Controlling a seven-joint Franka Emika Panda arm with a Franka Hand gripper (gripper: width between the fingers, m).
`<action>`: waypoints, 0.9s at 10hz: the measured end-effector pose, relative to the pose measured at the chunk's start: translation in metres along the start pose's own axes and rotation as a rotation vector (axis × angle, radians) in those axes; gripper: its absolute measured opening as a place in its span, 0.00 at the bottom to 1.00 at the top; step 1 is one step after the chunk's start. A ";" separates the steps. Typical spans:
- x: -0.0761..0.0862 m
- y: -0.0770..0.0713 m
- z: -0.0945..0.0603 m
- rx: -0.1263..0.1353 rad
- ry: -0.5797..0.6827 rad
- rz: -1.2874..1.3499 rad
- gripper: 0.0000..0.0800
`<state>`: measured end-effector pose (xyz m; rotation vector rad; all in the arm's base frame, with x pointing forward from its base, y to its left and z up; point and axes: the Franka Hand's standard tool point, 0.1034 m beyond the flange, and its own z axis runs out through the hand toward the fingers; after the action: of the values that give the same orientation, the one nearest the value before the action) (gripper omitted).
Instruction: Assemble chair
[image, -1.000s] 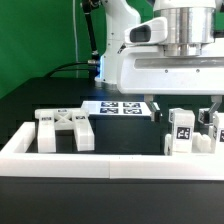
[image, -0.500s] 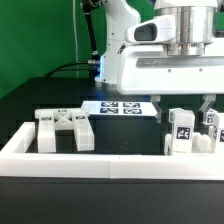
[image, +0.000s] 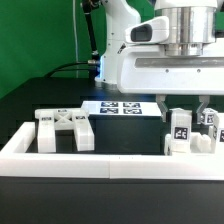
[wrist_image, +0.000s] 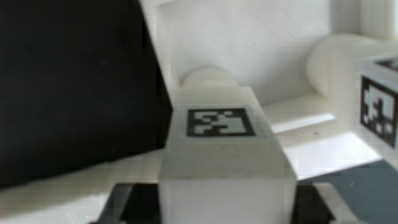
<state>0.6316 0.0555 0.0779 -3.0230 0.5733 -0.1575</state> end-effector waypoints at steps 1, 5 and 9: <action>0.000 0.000 0.000 0.000 0.001 0.088 0.36; -0.001 0.001 0.001 0.004 0.002 0.481 0.36; 0.000 0.001 0.001 0.023 -0.001 0.842 0.36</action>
Offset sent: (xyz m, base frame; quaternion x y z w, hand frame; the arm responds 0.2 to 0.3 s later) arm -0.0076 0.0026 -0.0061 -0.0067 -0.0059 0.1957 0.9806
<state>0.6312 0.0550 0.0766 -2.4790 1.7259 -0.1087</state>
